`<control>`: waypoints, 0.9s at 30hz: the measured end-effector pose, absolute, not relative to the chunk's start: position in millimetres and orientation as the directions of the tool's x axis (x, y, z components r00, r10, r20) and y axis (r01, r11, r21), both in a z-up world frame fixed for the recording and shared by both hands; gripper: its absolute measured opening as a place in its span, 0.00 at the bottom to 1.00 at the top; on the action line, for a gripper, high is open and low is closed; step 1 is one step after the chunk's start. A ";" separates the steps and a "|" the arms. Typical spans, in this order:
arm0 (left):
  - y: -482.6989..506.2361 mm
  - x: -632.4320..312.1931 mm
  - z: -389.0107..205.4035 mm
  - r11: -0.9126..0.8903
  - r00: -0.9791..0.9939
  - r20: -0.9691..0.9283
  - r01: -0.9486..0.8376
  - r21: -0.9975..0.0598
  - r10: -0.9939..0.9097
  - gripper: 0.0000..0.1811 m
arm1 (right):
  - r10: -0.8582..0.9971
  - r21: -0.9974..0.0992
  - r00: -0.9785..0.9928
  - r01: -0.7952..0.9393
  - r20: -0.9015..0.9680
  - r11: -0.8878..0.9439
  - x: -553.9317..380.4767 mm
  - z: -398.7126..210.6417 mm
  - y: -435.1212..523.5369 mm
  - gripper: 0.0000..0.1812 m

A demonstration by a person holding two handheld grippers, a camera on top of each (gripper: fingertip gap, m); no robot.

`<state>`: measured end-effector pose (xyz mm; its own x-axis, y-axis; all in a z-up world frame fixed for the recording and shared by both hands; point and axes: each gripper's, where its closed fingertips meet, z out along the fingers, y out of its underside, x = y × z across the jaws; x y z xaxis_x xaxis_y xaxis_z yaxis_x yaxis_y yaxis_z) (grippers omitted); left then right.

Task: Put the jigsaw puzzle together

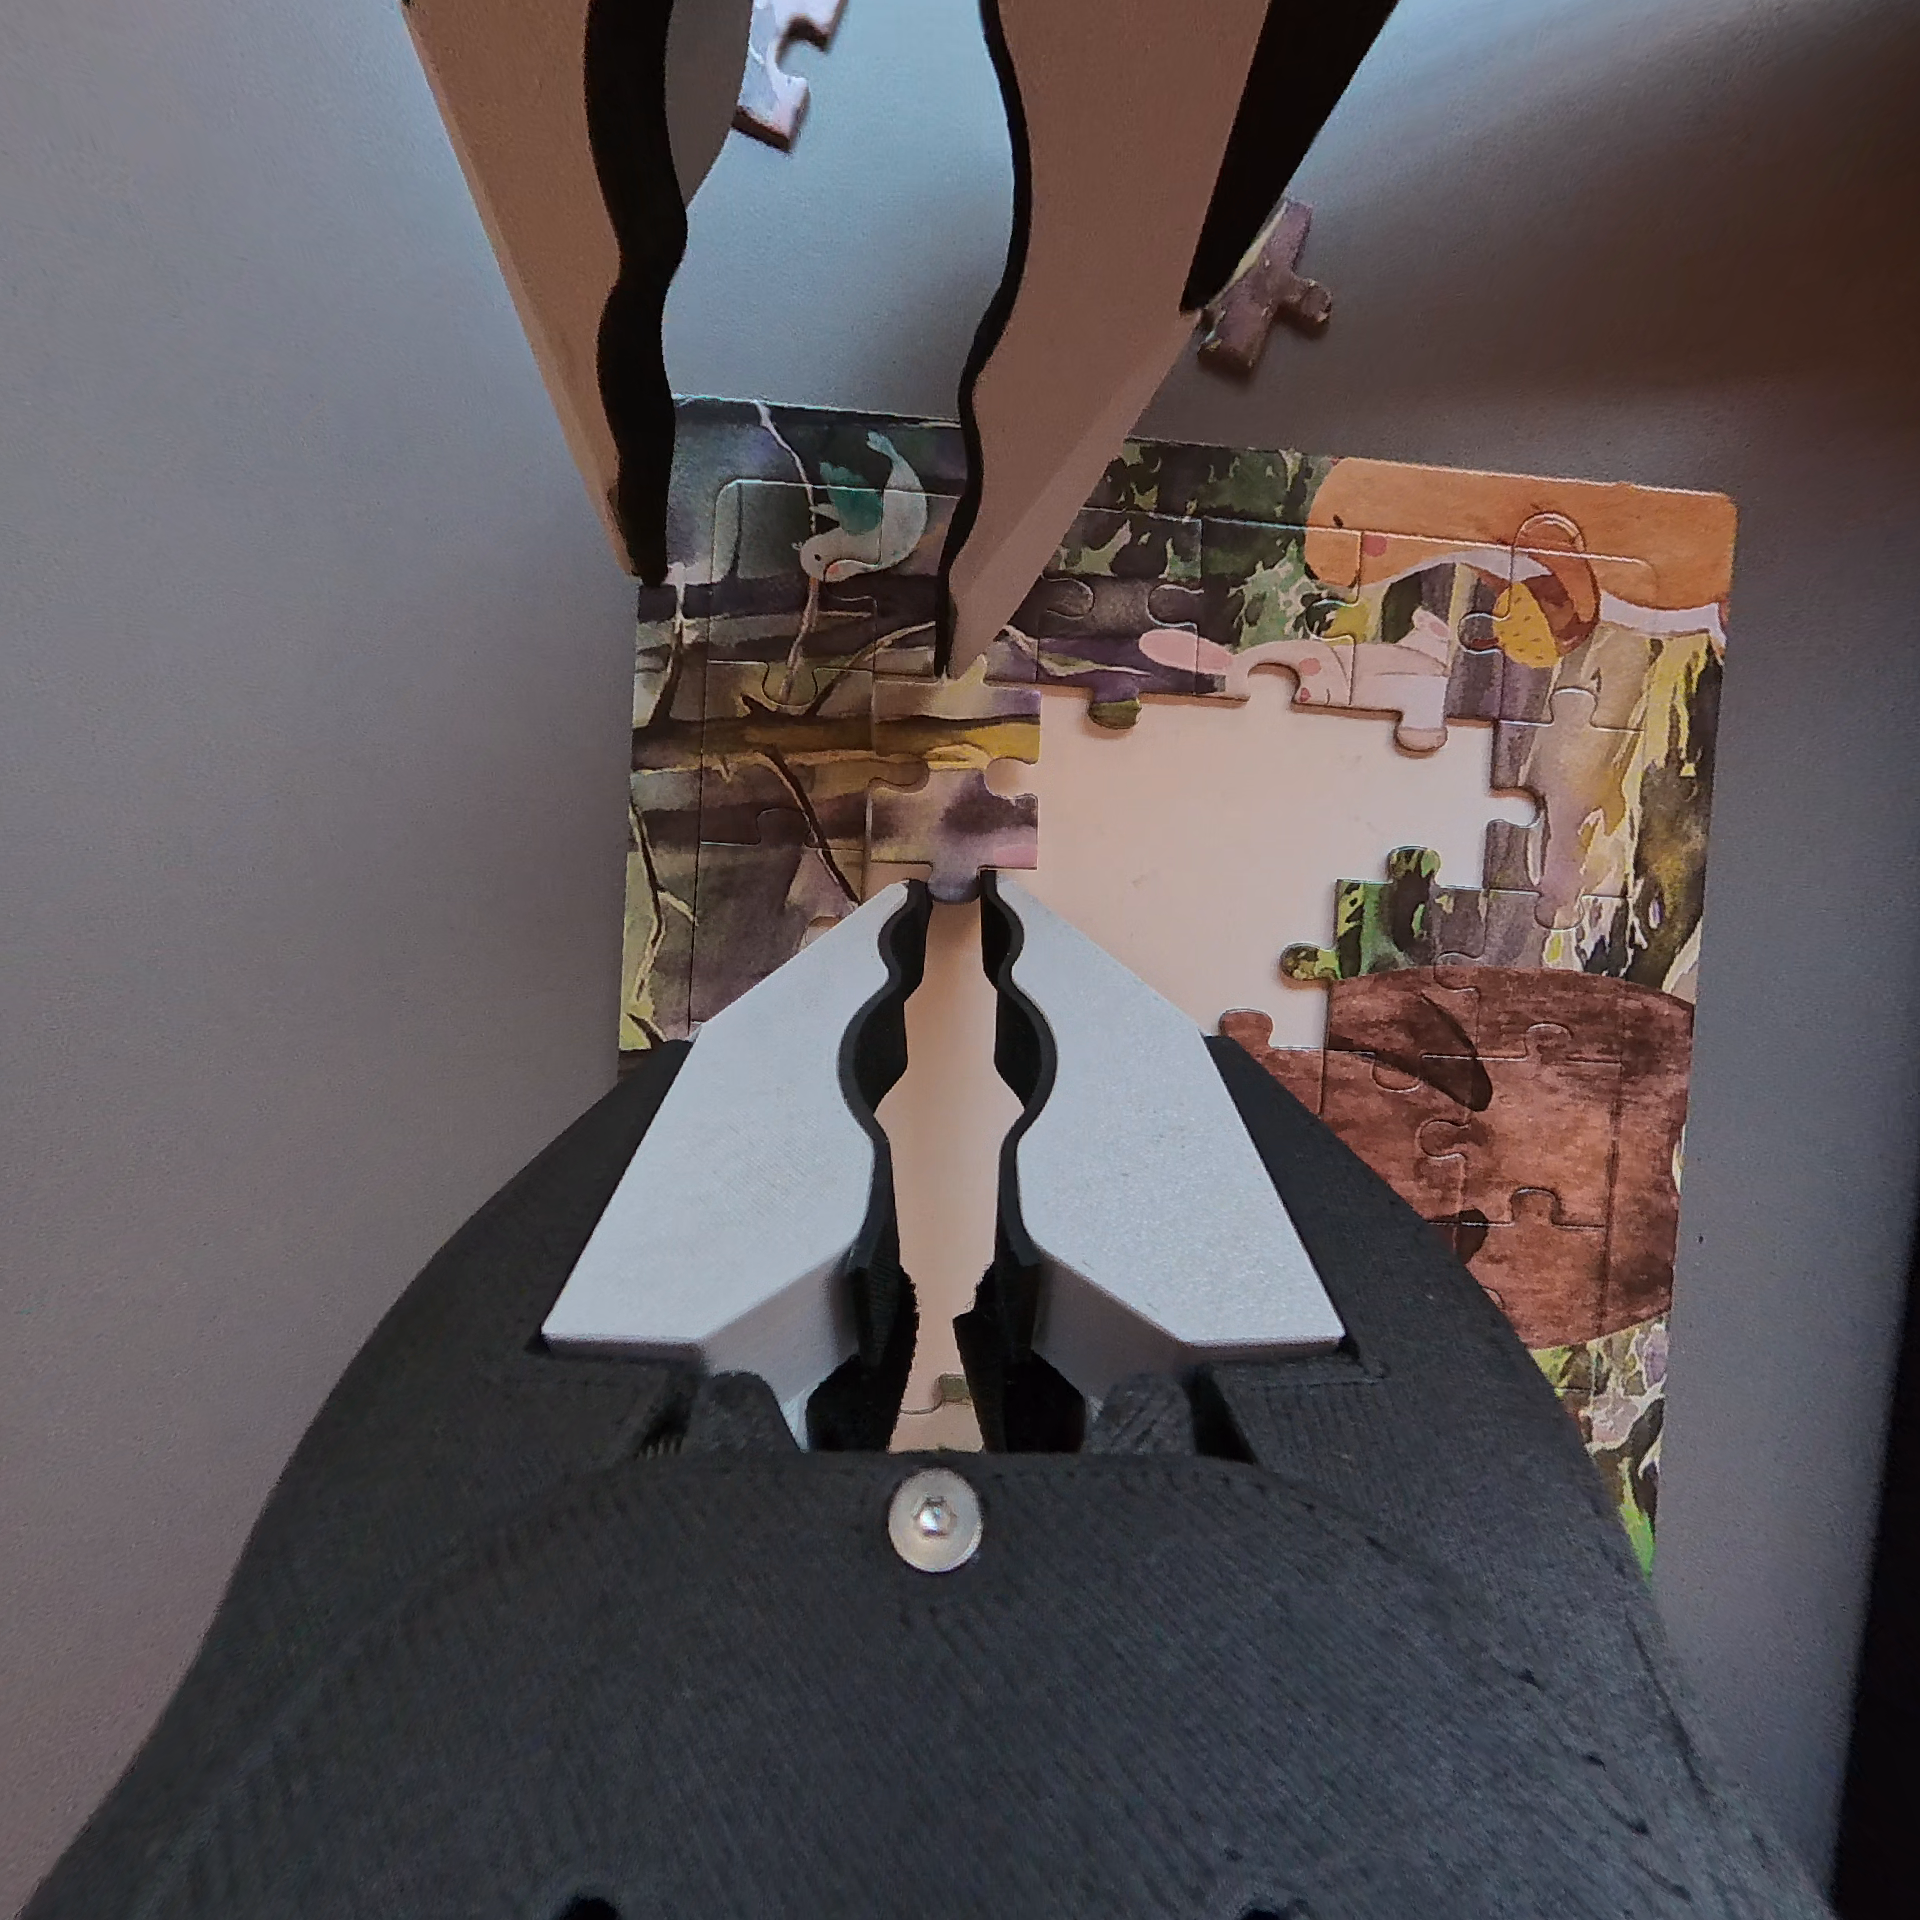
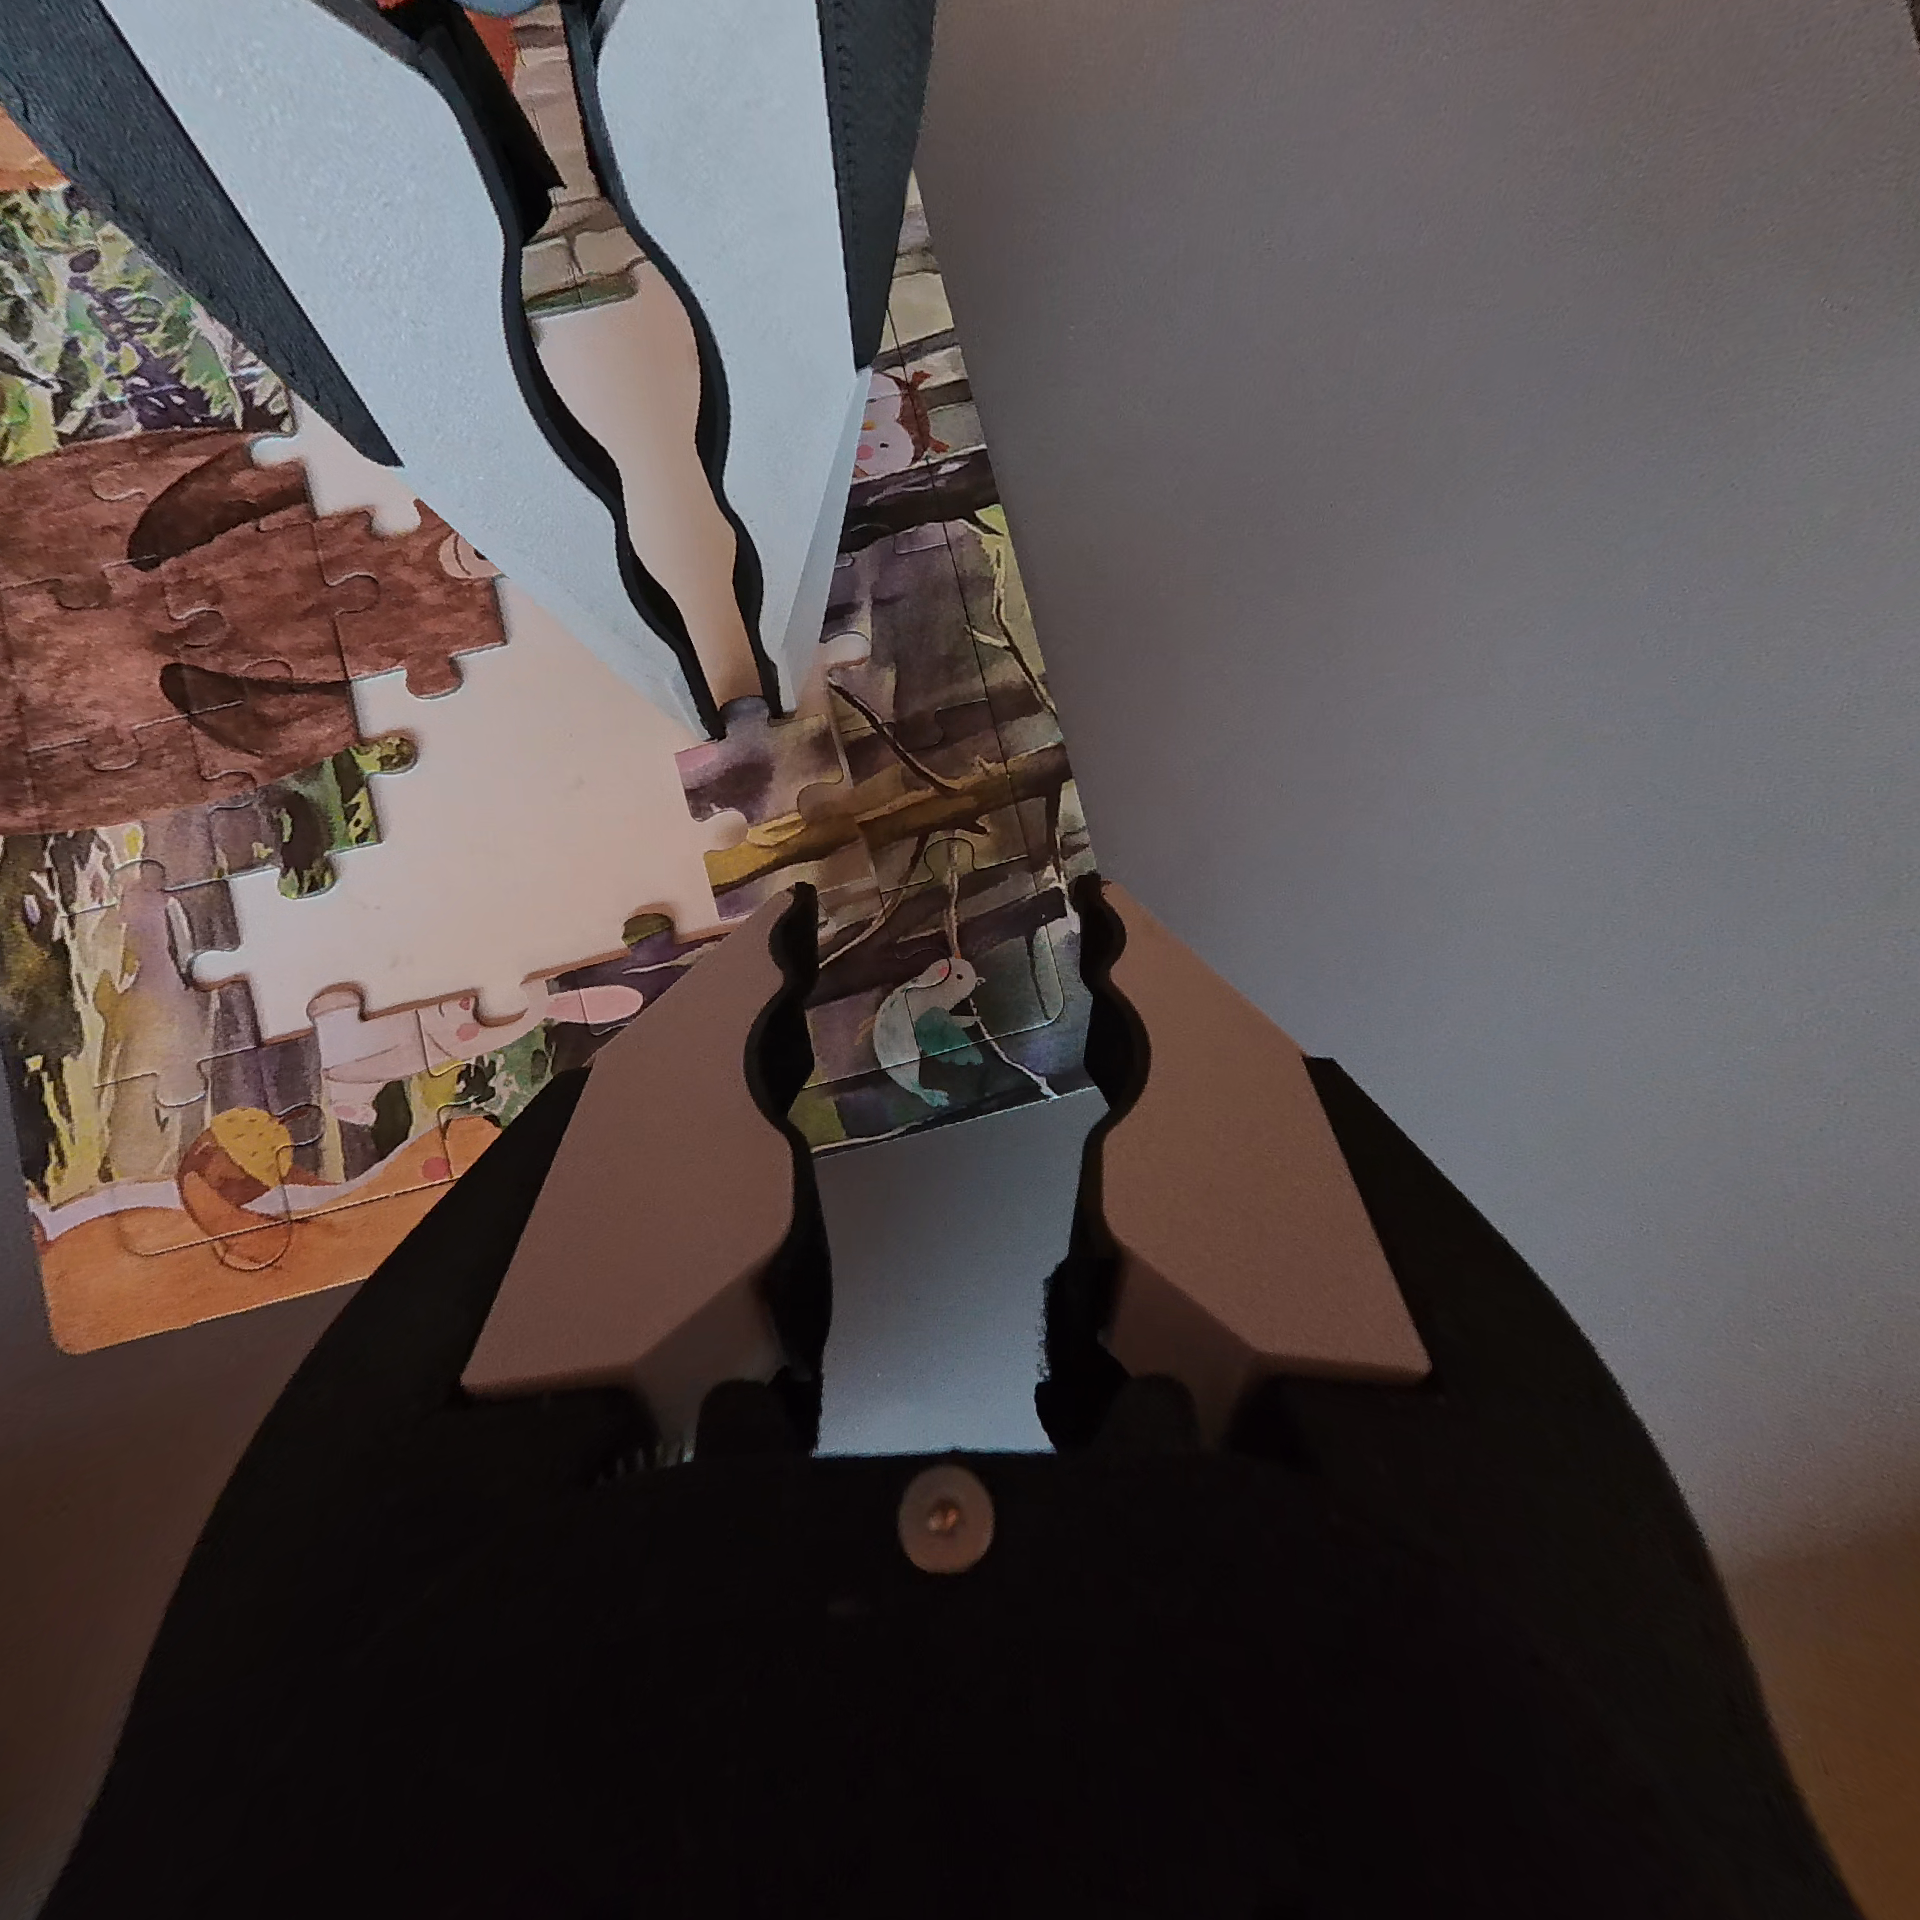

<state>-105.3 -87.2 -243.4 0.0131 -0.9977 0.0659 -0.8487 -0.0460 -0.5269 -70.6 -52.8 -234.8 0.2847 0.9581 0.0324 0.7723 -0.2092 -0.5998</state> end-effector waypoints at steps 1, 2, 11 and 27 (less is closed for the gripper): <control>-87.5 -105.3 -243.4 -0.045 0.013 0.065 -0.852 -0.521 -0.998 0.04 | 0.957 -0.600 0.287 0.771 0.029 -0.213 -69.8 -234.8 -52.6 0.27; -87.9 -105.4 -243.4 -0.046 0.013 0.067 -0.856 -0.515 -0.998 0.04 | 0.957 -0.597 0.289 0.773 0.029 -0.216 -68.7 -235.3 -52.4 0.27; -88.1 -105.3 -243.3 -0.079 0.024 0.122 -0.878 -0.472 -0.992 0.04 | 0.949 -0.577 0.315 0.774 -0.007 -0.261 -57.0 -240.4 -52.8 0.22; -88.0 -104.9 -243.9 -0.097 0.044 0.137 -0.906 -0.411 -0.990 0.04 | 0.943 -0.606 0.325 0.737 -0.068 -0.298 -62.9 -241.3 -54.1 0.23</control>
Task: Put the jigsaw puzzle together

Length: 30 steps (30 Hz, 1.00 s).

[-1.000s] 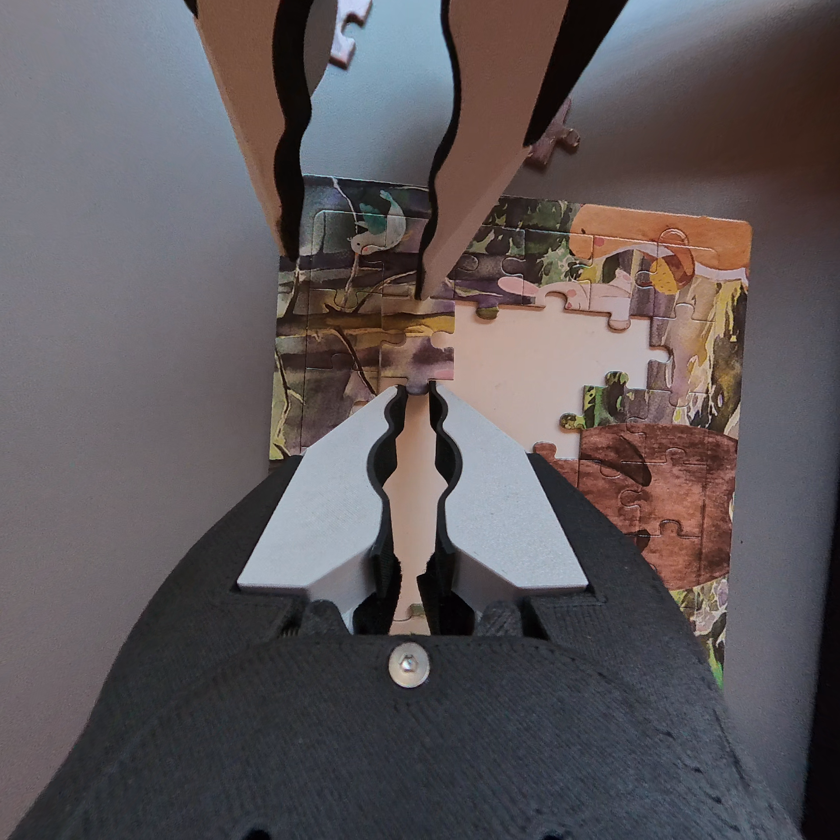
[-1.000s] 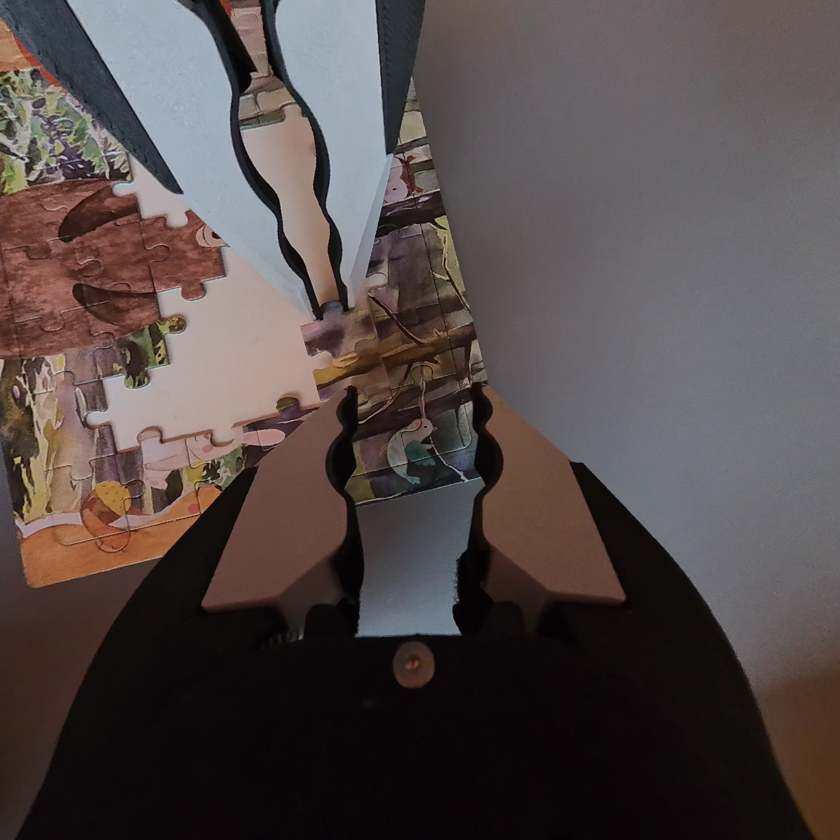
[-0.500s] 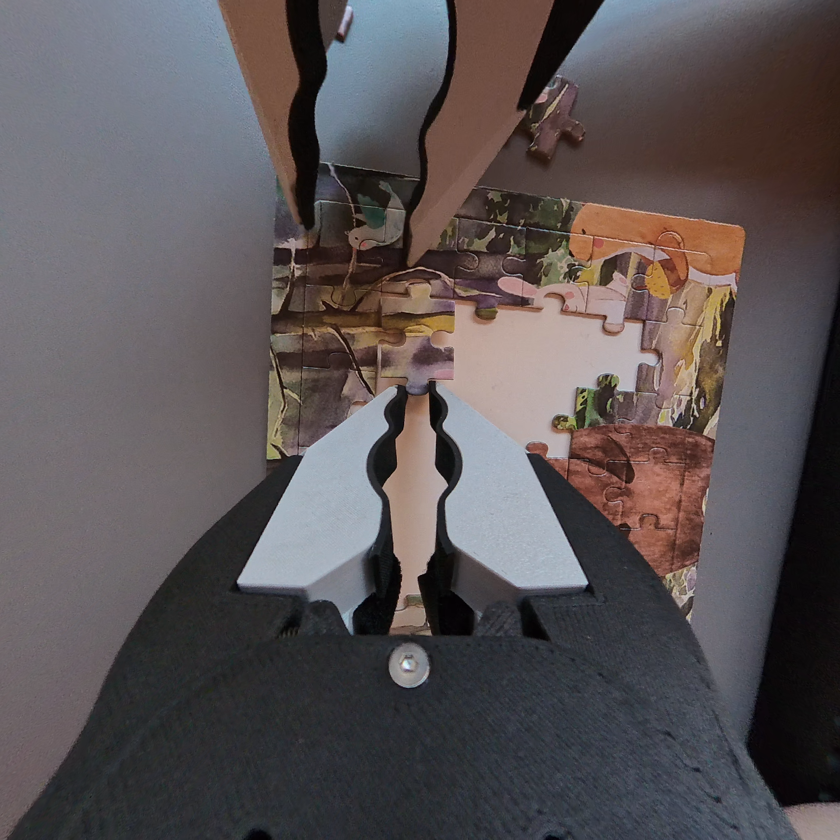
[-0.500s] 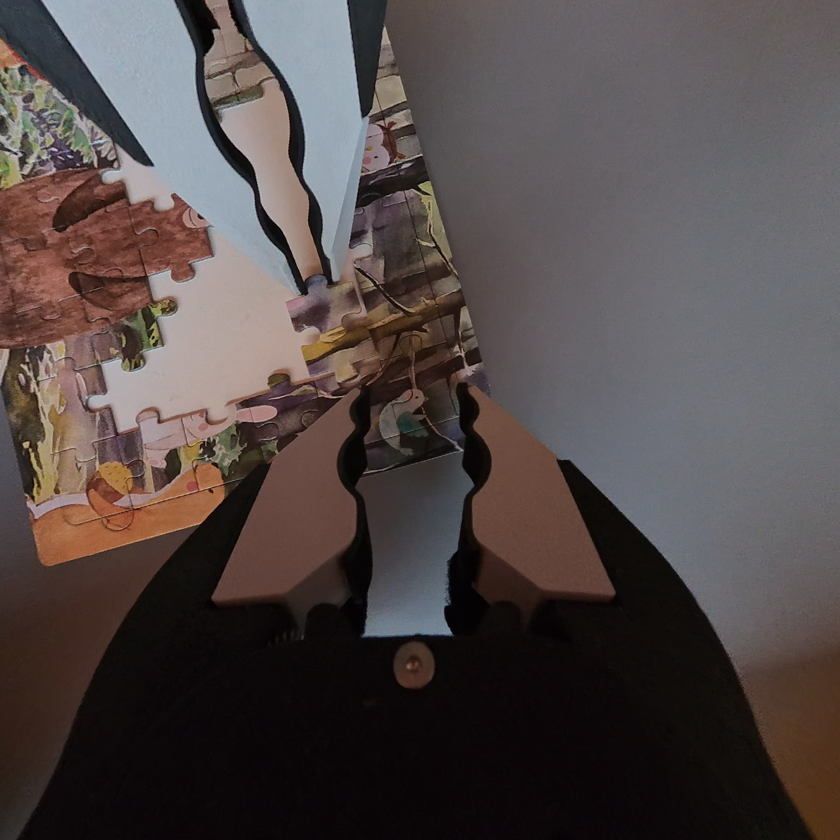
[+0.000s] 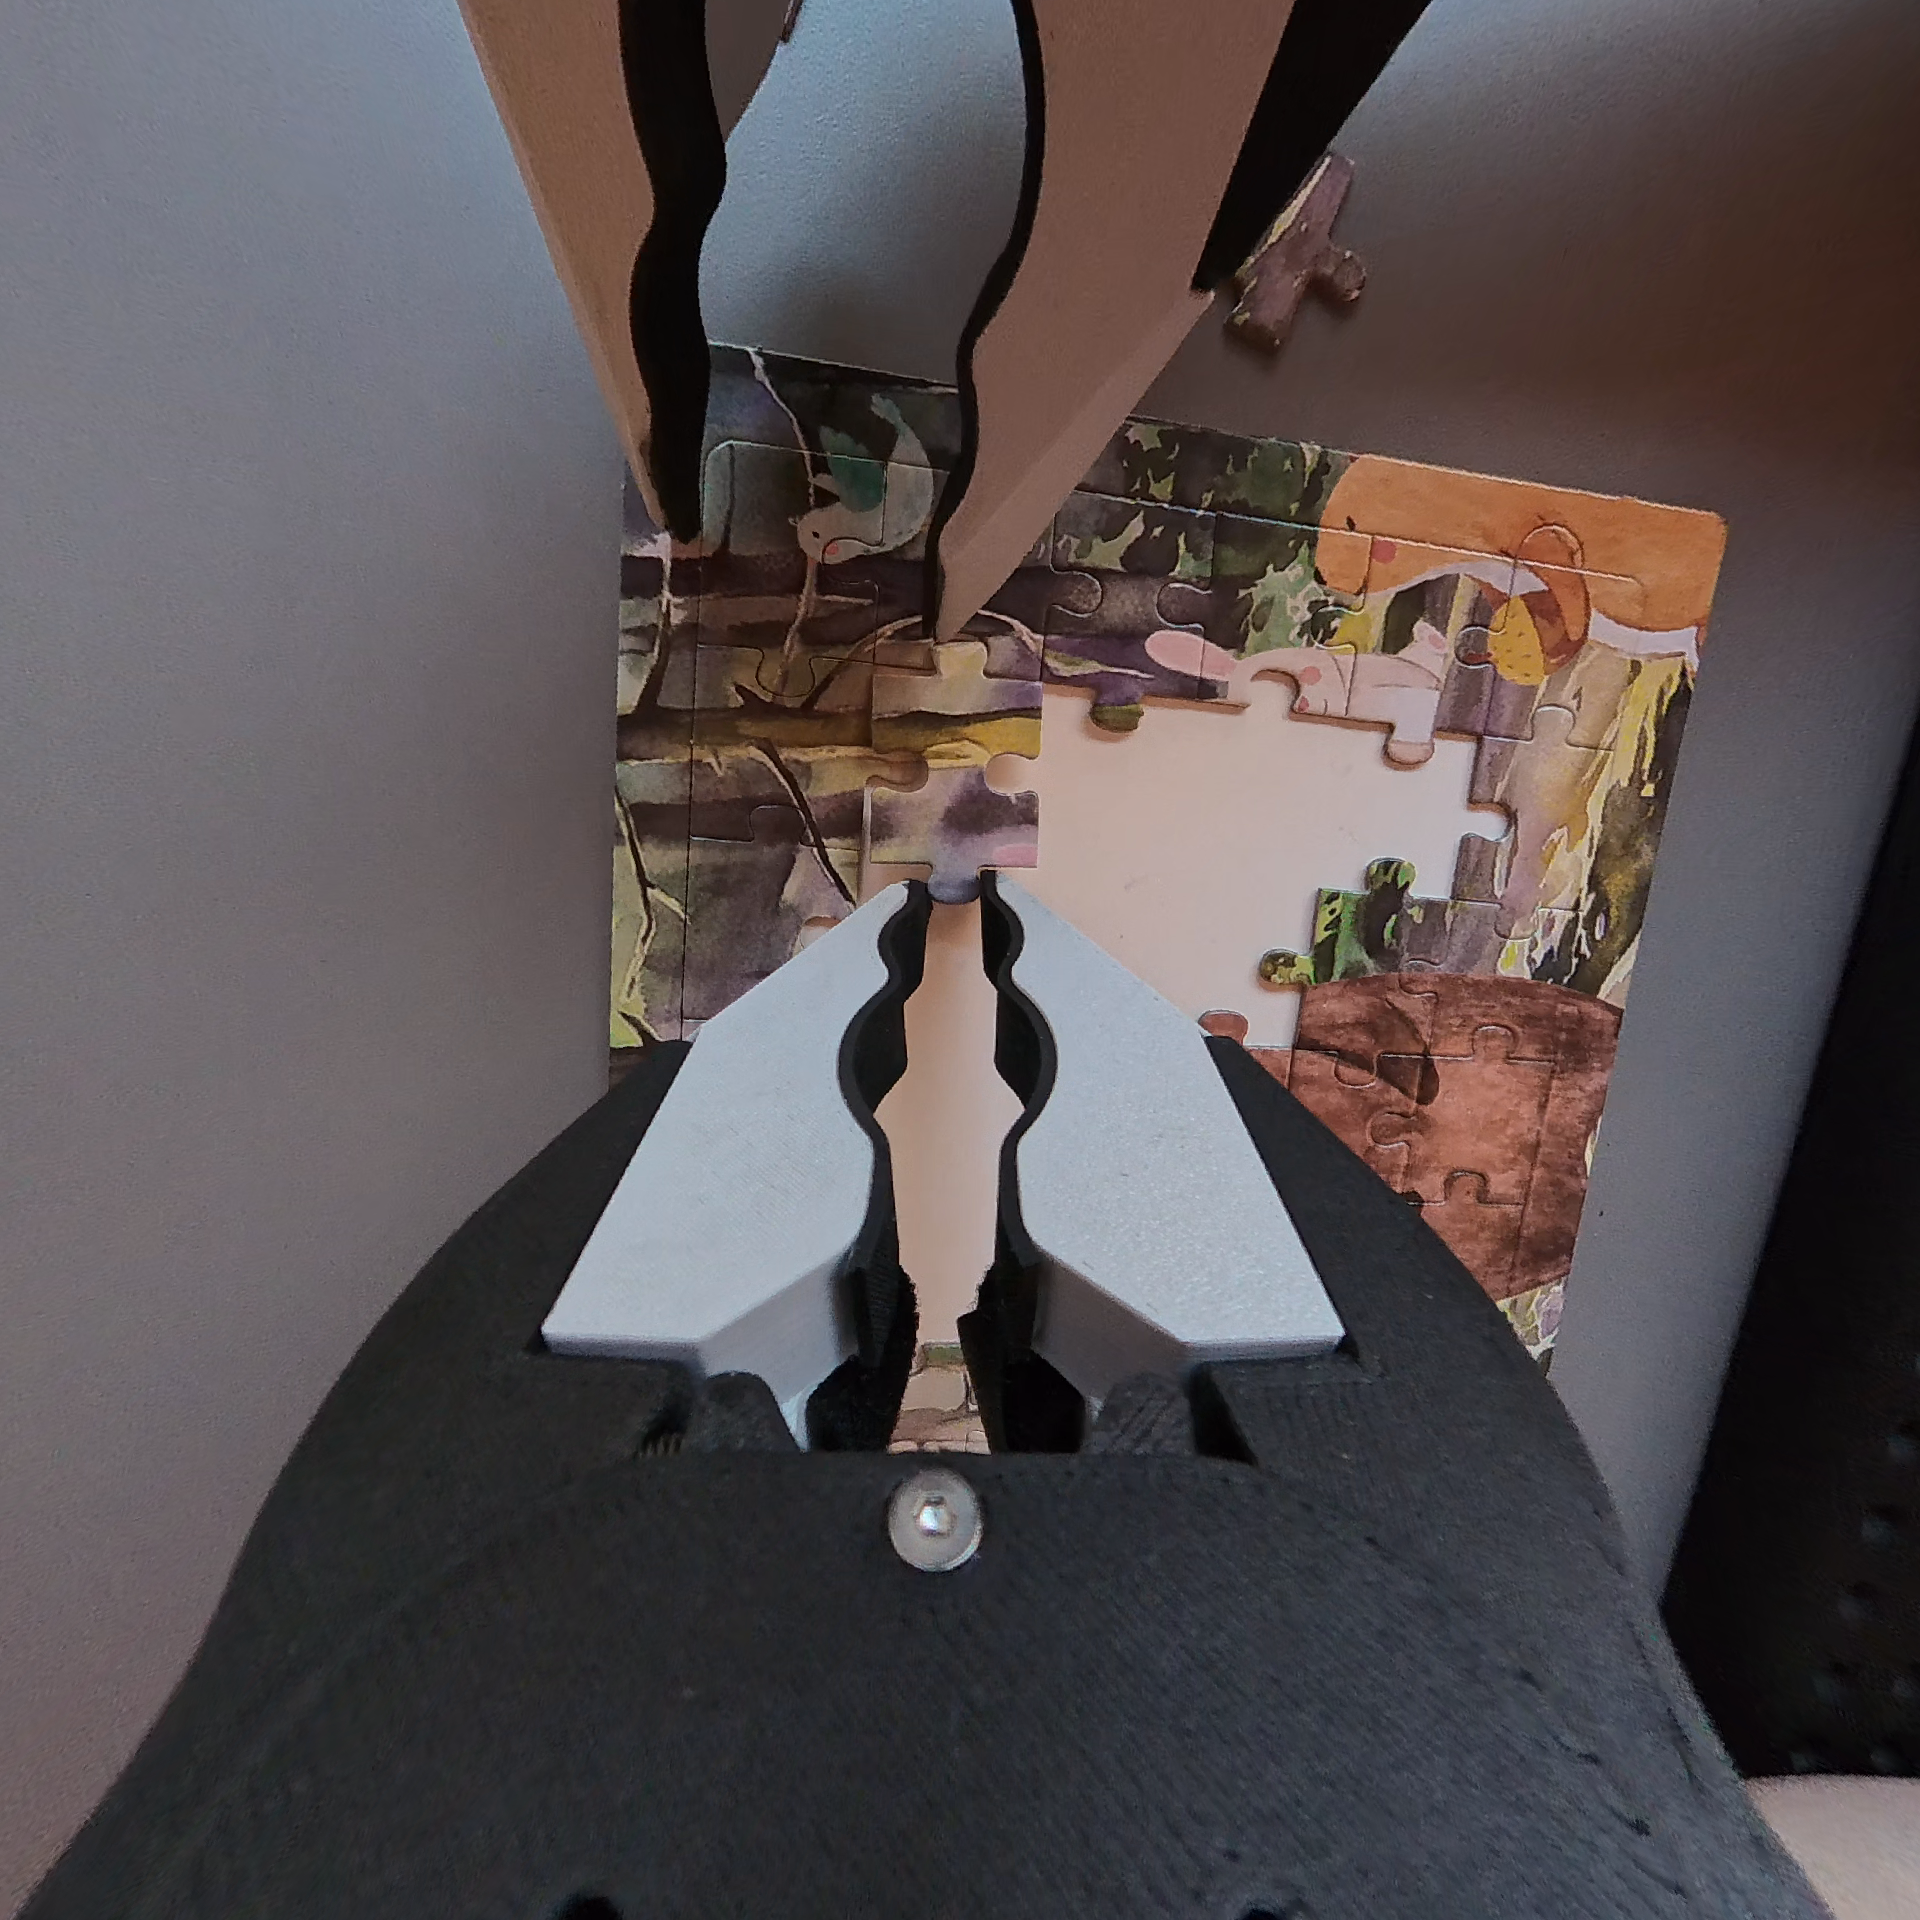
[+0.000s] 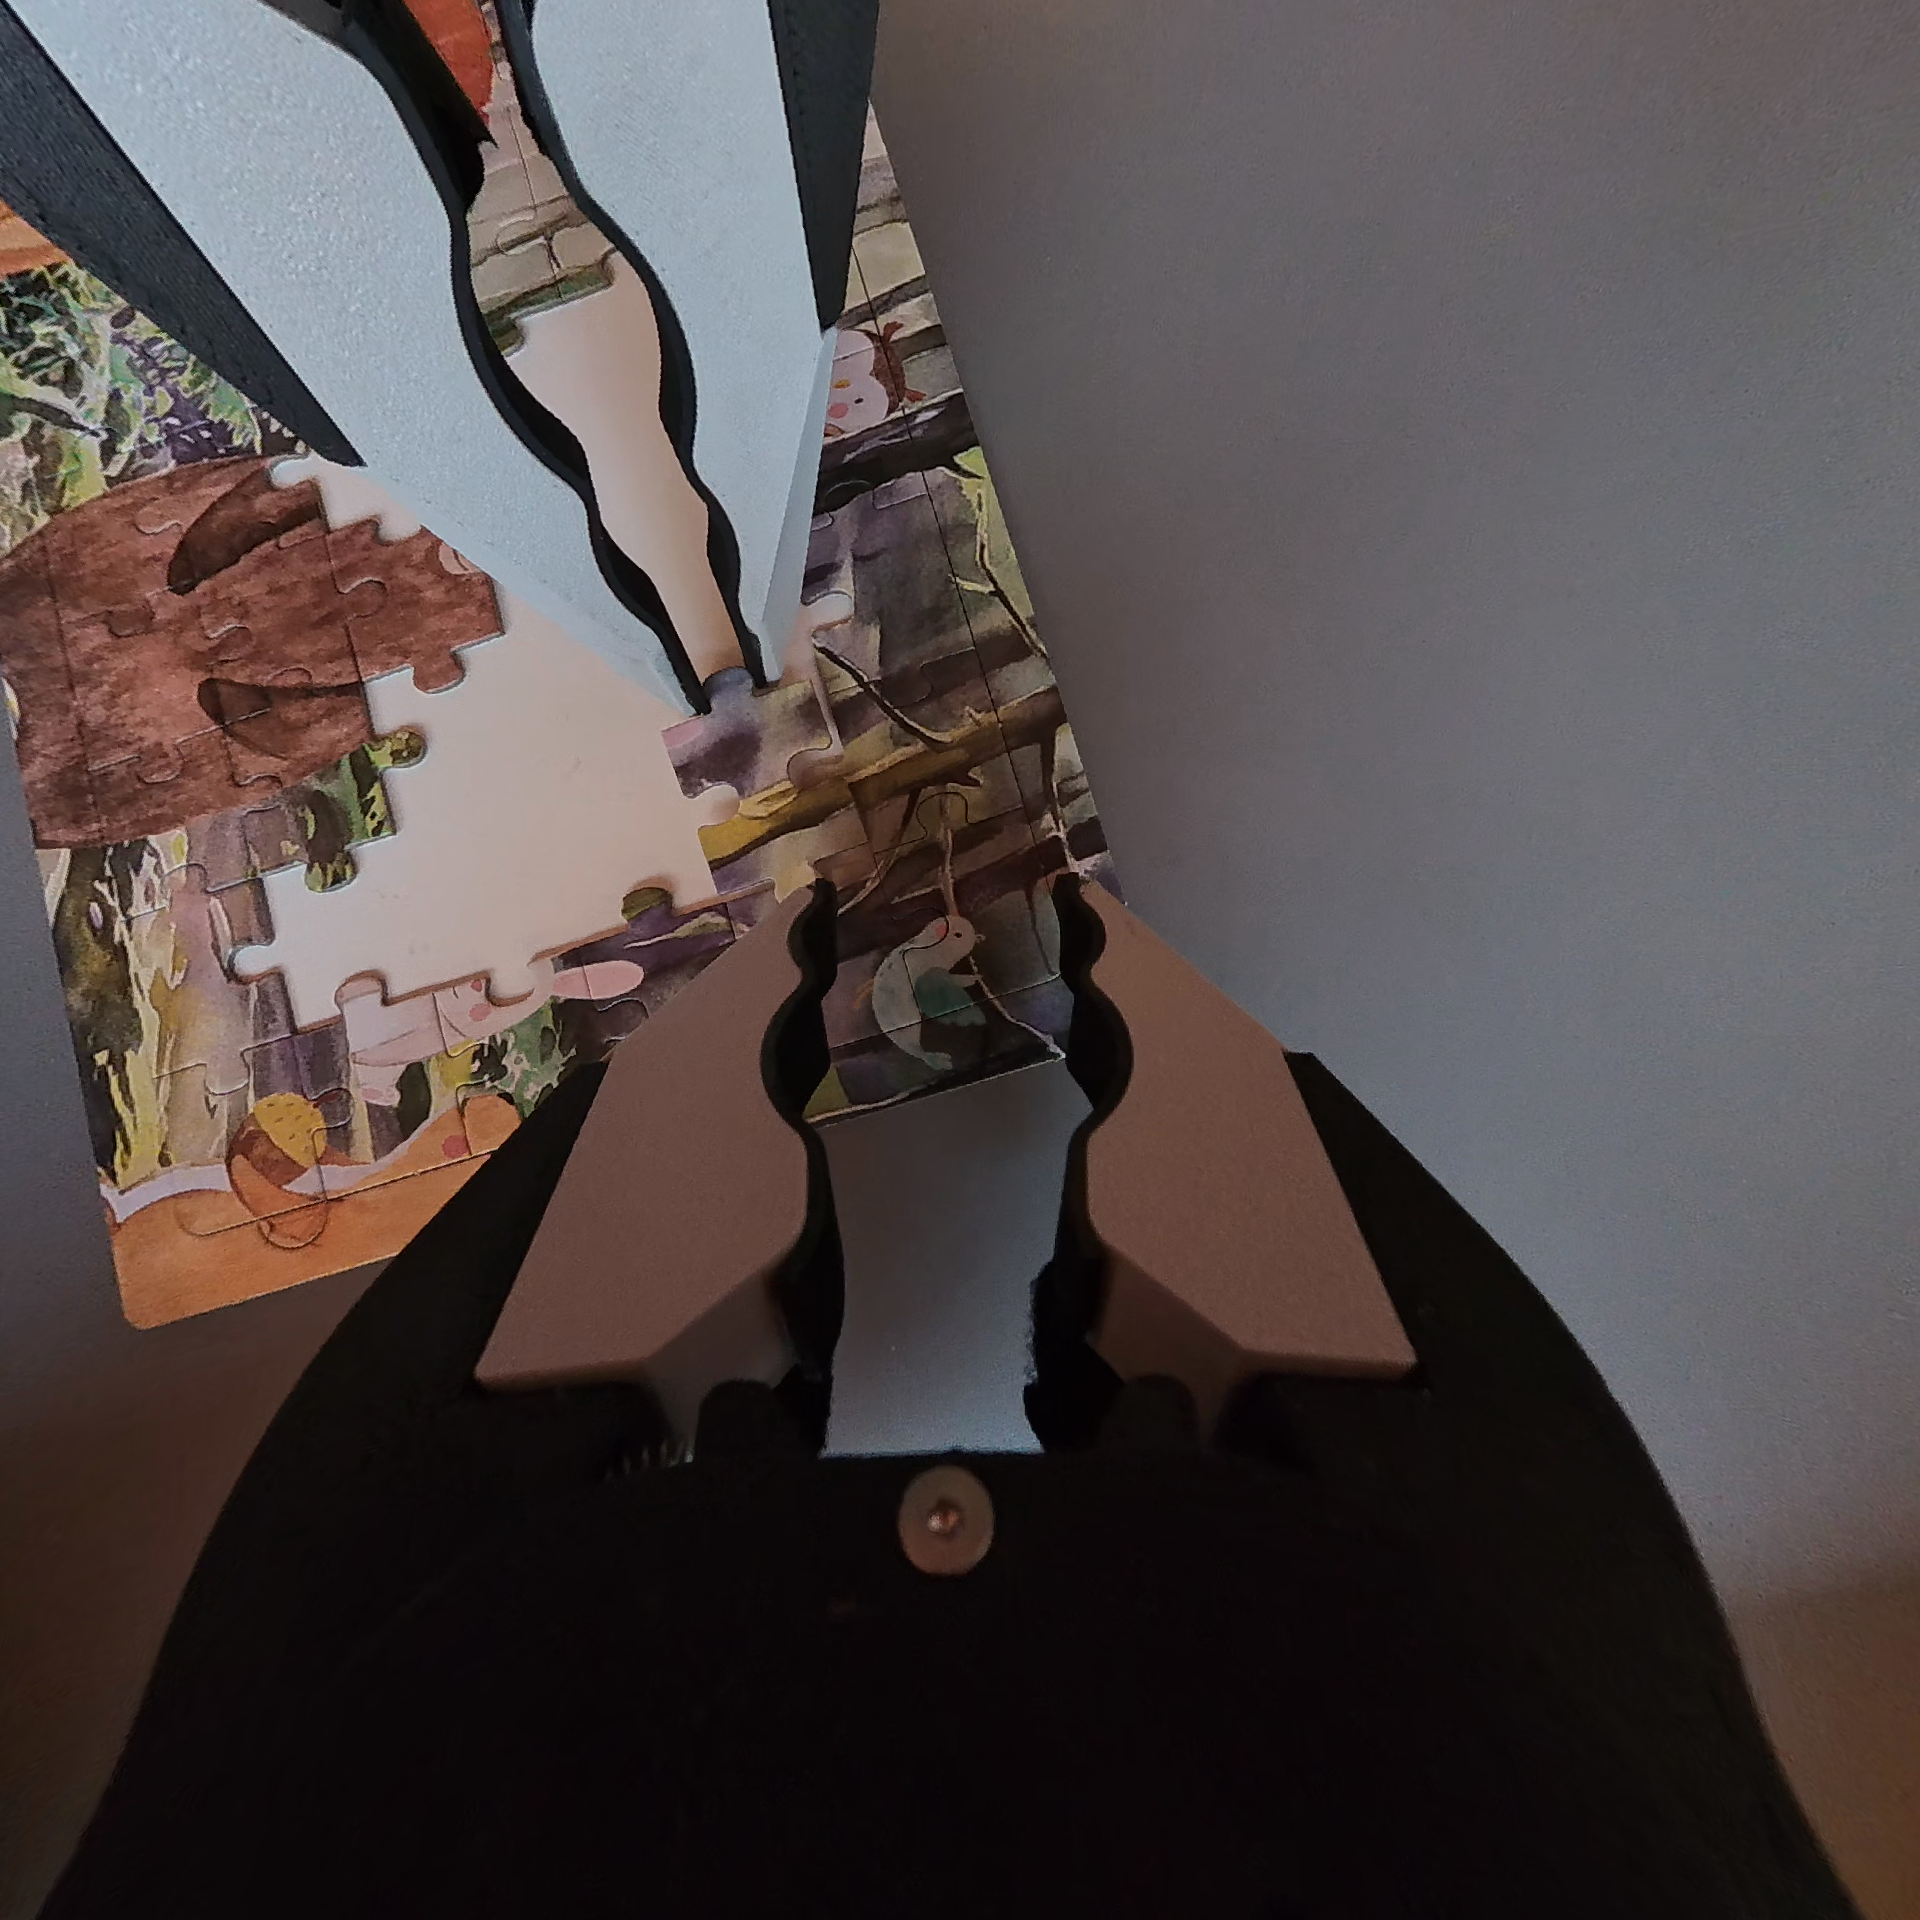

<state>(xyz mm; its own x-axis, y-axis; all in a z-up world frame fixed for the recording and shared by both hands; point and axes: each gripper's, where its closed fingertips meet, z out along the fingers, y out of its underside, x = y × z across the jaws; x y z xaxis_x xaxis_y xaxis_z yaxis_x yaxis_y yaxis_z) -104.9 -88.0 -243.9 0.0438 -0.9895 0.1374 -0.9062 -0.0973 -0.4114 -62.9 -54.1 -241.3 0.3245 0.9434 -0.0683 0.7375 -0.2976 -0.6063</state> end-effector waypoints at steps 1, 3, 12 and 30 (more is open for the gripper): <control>-88.0 -104.9 -244.1 -0.098 0.045 0.137 -0.908 -0.408 -0.990 0.04 | 0.943 -0.608 0.326 0.735 -0.073 -0.301 -62.9 -241.2 -54.1 0.23; -88.0 -104.8 -244.2 -0.102 0.051 0.138 -0.911 -0.400 -0.989 0.04 | 0.942 -0.611 0.326 0.731 -0.079 -0.304 -63.0 -241.1 -54.3 0.23; -88.0 -104.2 -244.8 -0.080 0.041 0.108 -0.919 -0.387 -0.993 0.05 | 0.936 -0.632 0.330 0.701 -0.126 -0.332 -65.8 -239.4 -55.0 0.25; -87.8 -104.4 -245.1 -0.082 0.046 0.102 -0.922 -0.378 -0.994 0.04 | 0.952 -0.577 0.306 0.775 -0.012 -0.257 -64.7 -242.8 -54.3 0.26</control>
<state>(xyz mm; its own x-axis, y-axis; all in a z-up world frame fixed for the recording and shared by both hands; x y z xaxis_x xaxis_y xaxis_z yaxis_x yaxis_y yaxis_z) -104.4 -87.8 -245.1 0.0463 -0.9937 0.1016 -0.9223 -0.0816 -0.3778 -64.7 -54.3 -242.8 0.3063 0.9519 -0.0116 0.7755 -0.2565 -0.5769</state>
